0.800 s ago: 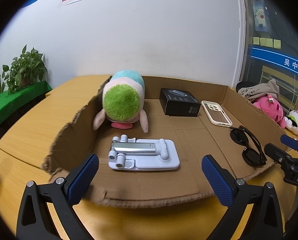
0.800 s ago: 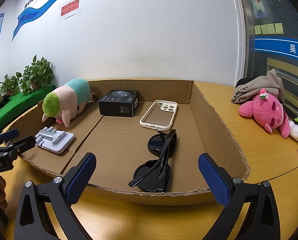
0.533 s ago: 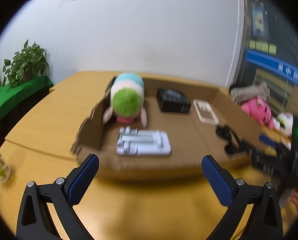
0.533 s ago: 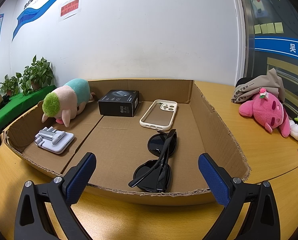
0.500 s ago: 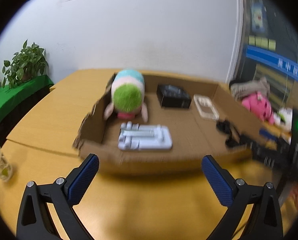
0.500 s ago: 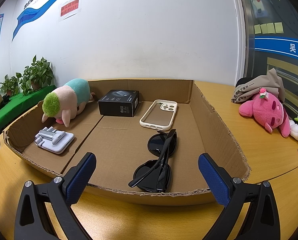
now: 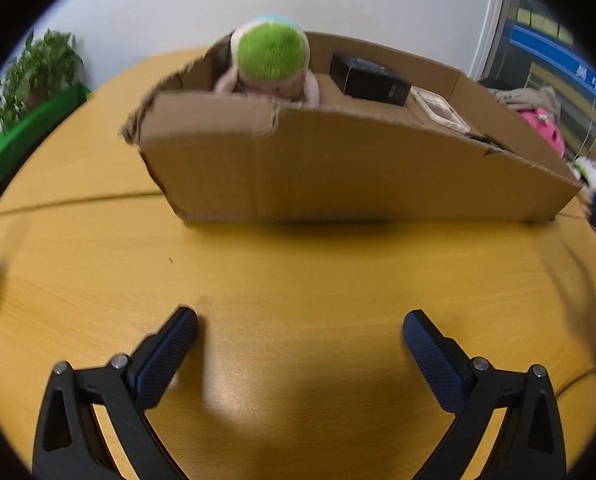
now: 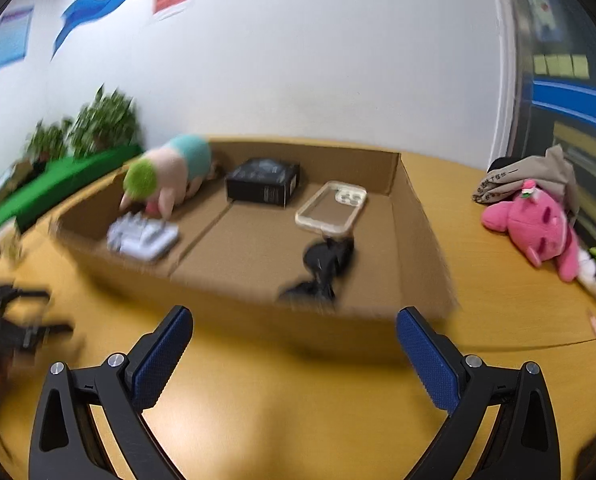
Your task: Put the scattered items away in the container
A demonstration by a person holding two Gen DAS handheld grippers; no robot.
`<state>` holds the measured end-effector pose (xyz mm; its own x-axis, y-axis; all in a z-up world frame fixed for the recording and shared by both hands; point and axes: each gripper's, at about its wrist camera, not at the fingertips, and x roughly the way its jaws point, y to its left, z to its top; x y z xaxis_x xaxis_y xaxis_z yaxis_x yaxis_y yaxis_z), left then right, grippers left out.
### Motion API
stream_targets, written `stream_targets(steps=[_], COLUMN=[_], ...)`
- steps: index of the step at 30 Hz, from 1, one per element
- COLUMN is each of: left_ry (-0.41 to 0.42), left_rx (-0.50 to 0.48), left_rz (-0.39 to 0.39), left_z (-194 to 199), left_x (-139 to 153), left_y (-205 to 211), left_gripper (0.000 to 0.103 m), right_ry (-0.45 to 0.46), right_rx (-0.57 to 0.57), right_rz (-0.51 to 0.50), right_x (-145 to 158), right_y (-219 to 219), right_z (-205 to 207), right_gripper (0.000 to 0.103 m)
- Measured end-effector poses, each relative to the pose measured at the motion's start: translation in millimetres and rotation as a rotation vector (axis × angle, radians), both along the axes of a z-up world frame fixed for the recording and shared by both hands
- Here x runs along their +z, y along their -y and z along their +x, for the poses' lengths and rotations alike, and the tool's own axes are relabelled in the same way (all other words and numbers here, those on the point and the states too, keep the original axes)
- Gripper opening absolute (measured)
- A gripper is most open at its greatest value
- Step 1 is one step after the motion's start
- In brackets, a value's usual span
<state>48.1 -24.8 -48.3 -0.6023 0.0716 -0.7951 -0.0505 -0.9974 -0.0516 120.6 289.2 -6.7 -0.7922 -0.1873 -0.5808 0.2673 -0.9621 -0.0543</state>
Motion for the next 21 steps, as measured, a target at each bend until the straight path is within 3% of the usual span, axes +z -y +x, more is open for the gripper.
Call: stream_targets(steps=[2, 4, 7, 11, 21], left_ry=[0.017, 0.019, 0.023, 0.026, 0.027], left_rx=[-0.028, -0.045, -0.065, -0.099, -0.109], left_rz=[-0.054, -0.052, -0.053, -0.050, -0.051], left_z=[-3.8, -6.5, -7.9, -6.3, -6.5], left_x=[-3.8, -4.9, -5.3, -4.6, -1.8], left_y=[-6.3, -7.4, -7.0, -4.7, -4.6], left_gripper=[0.103, 0.103, 0.103, 0.103, 0.103], right_ry=[0.112, 0.253, 0.357, 0.336, 0.309], right_rx=[0.042, 0.043, -0.004, -0.062, -0.024], right_rz=[0.025, 0.040, 0.025, 0.042, 0.044], right_x=[-16.2, -35.4, -51.5, -50.4, -51.8], right_y=[-6.8, -14.4, -26.3, -31.2, -36.2], right_z=[10.3, 12.3, 11.9, 10.3, 0.7], right_gripper=[0.103, 0.103, 0.103, 0.103, 0.103])
